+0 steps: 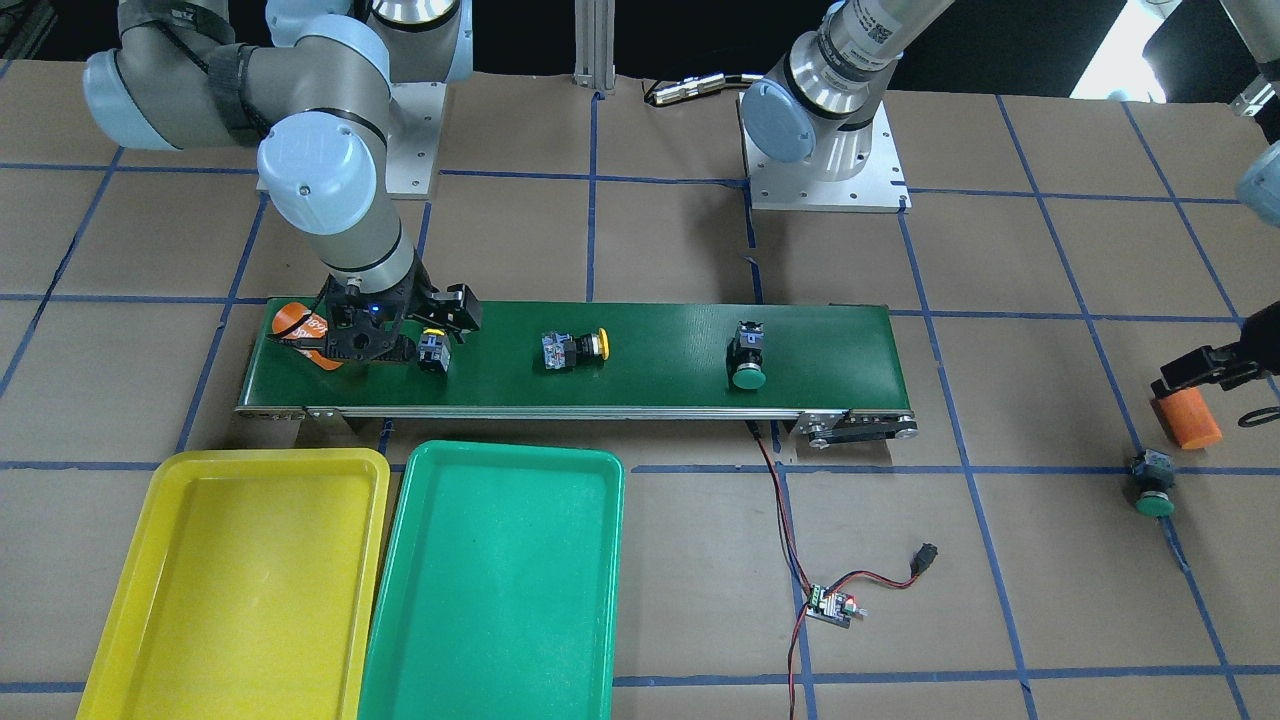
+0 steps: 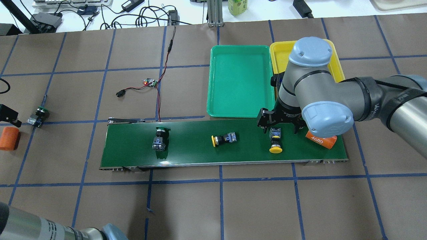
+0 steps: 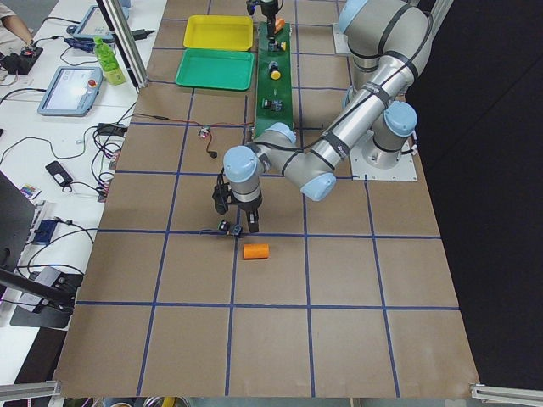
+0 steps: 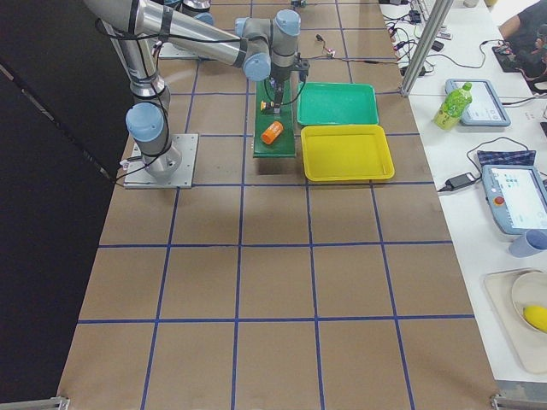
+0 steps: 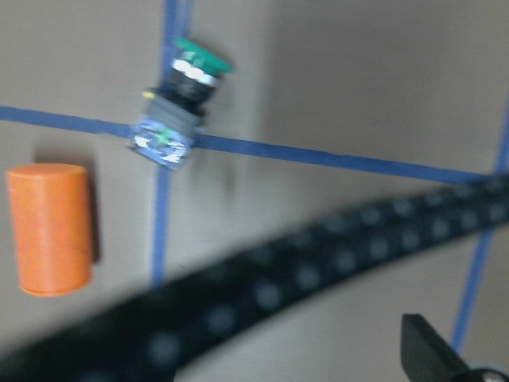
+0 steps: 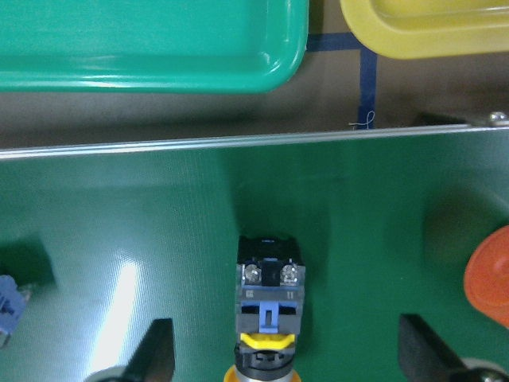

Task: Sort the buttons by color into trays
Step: 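Grasp a belt yellow button with right gripper while left grasps another battery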

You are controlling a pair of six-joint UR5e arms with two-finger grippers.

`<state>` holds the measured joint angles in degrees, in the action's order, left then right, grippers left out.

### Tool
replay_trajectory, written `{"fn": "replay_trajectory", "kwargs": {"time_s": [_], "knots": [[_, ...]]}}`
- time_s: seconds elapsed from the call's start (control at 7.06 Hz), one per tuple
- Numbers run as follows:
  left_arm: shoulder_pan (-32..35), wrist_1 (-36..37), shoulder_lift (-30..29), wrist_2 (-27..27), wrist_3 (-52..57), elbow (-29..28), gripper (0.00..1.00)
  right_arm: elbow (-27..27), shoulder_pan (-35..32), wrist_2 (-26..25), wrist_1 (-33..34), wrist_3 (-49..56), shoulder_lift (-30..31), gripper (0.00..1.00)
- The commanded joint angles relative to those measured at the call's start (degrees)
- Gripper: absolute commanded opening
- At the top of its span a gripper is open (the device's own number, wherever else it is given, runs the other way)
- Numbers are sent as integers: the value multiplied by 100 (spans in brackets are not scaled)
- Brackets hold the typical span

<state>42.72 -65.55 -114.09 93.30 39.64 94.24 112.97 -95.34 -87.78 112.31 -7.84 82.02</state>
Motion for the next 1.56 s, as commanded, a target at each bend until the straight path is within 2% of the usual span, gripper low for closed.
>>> {"fn": "replay_trajectory", "kwargs": {"time_s": [0.0, 0.14, 0.28, 0.42, 0.57, 0.71, 0.85, 1.13, 1.42], "knots": [[-114, 497, -568, 214, 463, -169, 100, 14, -3, -20, 46, -59, -265, 86], [-175, 517, -709, 215, 588, -161, 100, 49, -11, -11, 11, -59, -240, 47], [-176, 674, -815, 198, 615, -152, 100, 41, -11, -20, -33, -59, -231, 16], [-176, 788, -895, 198, 711, -108, 89, 41, -3, -11, -42, -51, -196, 0], [-185, 824, -939, 215, 1043, -99, 60, -55, 24, -46, -95, -51, -13, 0], [-193, 816, -922, 224, 1064, -56, 5, -108, 120, -38, -252, -42, 189, 0], [-194, 746, -826, 215, 1064, -142, 0, -239, 199, -29, -236, -42, 244, 0], [-72, 580, -555, 696, 1046, -196, 0, -957, 602, -29, -201, 37, 166, 0], [602, -392, 191, 628, 1046, -91, 0, -1669, 962, -117, -122, 238, -404, 0]]}}
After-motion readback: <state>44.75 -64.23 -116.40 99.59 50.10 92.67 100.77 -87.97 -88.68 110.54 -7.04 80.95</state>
